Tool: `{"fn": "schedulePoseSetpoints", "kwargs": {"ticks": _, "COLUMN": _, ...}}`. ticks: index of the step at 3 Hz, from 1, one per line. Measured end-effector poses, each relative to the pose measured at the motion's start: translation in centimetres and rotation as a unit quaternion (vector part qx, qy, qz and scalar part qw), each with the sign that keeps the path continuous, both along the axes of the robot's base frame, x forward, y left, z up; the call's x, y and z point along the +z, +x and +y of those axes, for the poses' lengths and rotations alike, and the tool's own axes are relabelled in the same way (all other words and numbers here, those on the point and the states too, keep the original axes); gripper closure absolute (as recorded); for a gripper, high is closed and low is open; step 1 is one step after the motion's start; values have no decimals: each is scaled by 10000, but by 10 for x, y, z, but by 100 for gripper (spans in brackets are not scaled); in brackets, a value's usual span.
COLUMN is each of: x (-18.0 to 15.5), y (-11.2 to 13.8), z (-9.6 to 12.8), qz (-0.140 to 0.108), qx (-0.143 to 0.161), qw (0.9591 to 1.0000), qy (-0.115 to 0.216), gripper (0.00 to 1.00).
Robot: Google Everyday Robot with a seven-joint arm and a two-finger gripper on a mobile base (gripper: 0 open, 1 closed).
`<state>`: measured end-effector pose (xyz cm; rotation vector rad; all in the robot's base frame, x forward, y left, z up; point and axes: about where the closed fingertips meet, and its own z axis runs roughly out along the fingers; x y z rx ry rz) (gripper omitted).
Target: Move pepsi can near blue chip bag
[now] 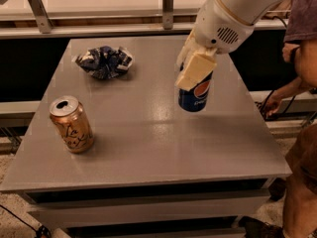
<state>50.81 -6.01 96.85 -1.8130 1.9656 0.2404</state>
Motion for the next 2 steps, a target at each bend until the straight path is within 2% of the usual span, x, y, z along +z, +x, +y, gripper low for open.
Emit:
{"fn": "schedulePoseSetpoints", "kwargs": {"ticks": 1, "x": -1, "y": 22, "z": 19, "qz": -10, "qx": 90, "qw": 9999, "qy": 84, "gripper": 100}}
{"fn": "schedulePoseSetpoints", "kwargs": {"ticks": 2, "x": -3, "y": 55, "z": 48, "qz": -10, "qx": 275, "qw": 9996, "qy": 113, "gripper": 100}}
